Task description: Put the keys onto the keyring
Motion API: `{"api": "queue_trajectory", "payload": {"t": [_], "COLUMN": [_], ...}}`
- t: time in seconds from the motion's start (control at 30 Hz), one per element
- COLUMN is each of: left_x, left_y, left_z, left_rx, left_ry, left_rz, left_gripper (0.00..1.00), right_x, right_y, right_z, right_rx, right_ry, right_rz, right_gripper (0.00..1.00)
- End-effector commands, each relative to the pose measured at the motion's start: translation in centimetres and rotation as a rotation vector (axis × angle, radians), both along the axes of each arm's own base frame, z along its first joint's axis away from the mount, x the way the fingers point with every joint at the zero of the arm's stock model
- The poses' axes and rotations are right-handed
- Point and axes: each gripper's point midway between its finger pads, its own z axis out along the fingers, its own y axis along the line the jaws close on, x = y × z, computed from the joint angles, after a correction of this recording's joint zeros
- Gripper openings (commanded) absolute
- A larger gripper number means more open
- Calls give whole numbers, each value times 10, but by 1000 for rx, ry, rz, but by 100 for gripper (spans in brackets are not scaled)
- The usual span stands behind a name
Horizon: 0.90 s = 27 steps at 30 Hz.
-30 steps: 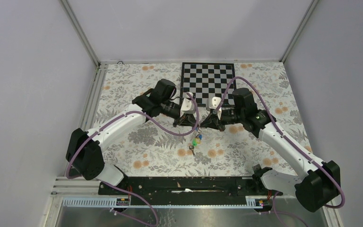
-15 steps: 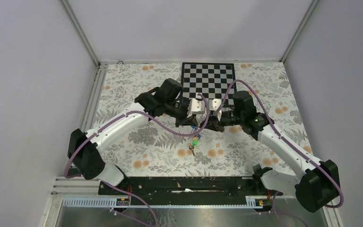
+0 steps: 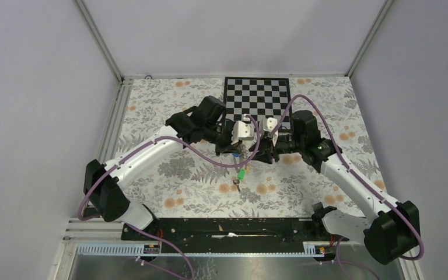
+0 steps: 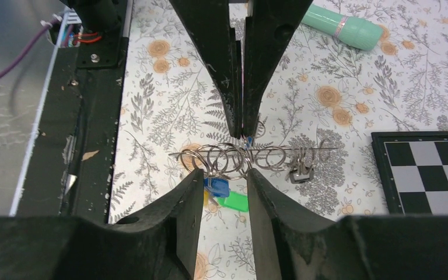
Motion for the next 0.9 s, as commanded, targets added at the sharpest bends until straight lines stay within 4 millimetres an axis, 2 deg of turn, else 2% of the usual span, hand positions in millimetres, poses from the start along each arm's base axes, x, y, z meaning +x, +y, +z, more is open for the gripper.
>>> {"api": "queue_trajectory", "payload": {"t": [0.0,0.1,0.27,0.43,0.67,0.87], "left_x": [3,0,2,2,7,17], "left_y": [-8,-8,-9,-11,-11,-9], "left_z": [30,34,39,40,42,40], "left_rx": [-65,-79,-95,-115,-126,-124], "left_ry": [-63,-61,-62,-43,-61,-83], "left_rz": [-14,-21,0,16,52,108], "left_gripper": [0,0,0,0,0,0], "right_x": [1,4,3,4,4,2], "right_y": [6,8,9,11,8,7], "right_z": [36,37,24,18,0,-5], "right_rx": [86,100,102,110,81,69], "right_ry": [-6,13,47,48,57,53], "right_rz": [22,14,12,19,11,19], "right_gripper": [41,38,25,16,9,4]}}
